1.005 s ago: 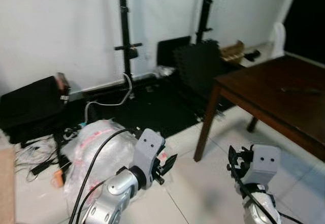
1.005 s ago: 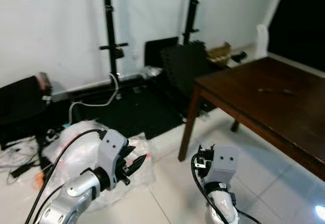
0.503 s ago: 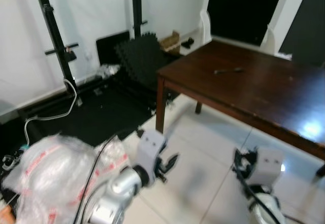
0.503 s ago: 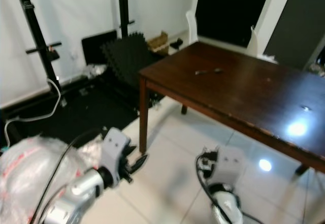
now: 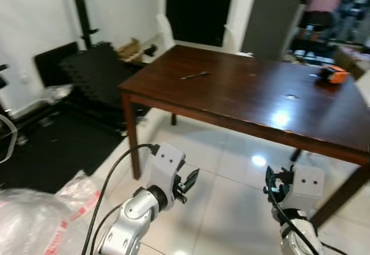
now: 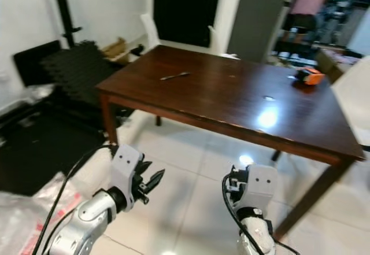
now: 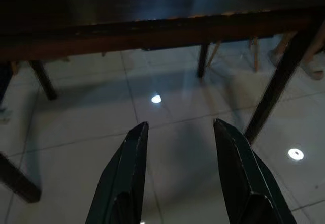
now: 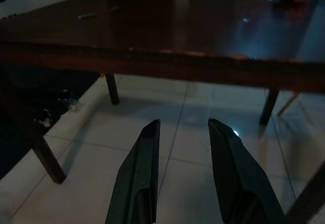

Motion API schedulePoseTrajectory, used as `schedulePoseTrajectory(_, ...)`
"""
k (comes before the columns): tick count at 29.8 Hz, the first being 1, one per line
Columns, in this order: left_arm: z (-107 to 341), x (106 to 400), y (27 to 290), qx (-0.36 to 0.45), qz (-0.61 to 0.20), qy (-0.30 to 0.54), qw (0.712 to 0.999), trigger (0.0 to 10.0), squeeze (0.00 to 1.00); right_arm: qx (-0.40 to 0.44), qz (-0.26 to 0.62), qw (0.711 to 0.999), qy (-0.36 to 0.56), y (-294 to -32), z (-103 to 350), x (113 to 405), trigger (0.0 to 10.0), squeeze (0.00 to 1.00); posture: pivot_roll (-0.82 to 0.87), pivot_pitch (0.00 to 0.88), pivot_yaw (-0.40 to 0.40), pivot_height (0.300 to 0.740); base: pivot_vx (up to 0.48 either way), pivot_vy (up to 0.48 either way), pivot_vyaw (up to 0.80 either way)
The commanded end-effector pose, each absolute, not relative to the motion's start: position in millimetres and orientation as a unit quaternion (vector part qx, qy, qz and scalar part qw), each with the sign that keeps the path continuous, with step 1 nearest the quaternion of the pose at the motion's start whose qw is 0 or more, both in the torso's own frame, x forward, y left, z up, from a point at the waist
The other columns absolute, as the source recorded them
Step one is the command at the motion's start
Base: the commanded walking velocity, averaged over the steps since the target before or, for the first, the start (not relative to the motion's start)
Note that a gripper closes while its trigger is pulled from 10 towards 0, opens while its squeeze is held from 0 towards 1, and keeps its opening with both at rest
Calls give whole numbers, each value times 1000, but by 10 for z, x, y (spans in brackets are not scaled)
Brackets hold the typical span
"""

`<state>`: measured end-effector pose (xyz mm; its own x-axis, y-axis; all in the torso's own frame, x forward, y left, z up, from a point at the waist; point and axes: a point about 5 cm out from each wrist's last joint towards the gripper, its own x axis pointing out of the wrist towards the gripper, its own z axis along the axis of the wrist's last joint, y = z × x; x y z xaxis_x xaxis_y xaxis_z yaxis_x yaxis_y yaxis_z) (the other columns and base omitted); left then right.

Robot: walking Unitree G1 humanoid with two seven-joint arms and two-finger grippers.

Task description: Setting the table

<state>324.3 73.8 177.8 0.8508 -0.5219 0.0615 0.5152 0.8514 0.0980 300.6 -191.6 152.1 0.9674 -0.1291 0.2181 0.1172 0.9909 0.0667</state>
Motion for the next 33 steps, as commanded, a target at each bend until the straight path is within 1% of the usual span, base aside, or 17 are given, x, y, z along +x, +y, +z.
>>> schedulePoseTrajectory(1, 1744, 3254, 741, 40, -261, -39, 964, 10000, 0, 23, -72, 992, -101, -1967, 1465, 2980, 10000, 0, 2, 144, 64, 740, 0, 0, -800)
schedulePoseTrajectory(7, 1736, 3267, 766, 33, -249, -39, 967, 10000, 0, 23, -71, 992, -101, -1961, 1464, 2980, 10000, 0, 3, 146, 64, 740, 0, 0, -800)
schedulePoseTrajectory(13, 1724, 3294, 804, 38, -231, -45, 971, 10000, 0, 28, -64, 992, -106, -1929, 1492, 2995, 10000, 0, 2, 147, 63, 740, 0, 0, 0)
schedulePoseTrajectory(19, 1723, 3355, 888, 45, -195, -52, 978, 10000, 0, 36, -53, 991, -118, -1893, 1534, 2998, 10000, 0, 1, 146, 62, 740, 394, 0, 0)
schedulePoseTrajectory(33, 1716, 3339, 834, 53, -206, -61, 975, 10000, 0, 37, -52, 991, -120, -1888, 1536, 3002, 10000, 0, -2, 145, 62, 740, 480, 0, 0)
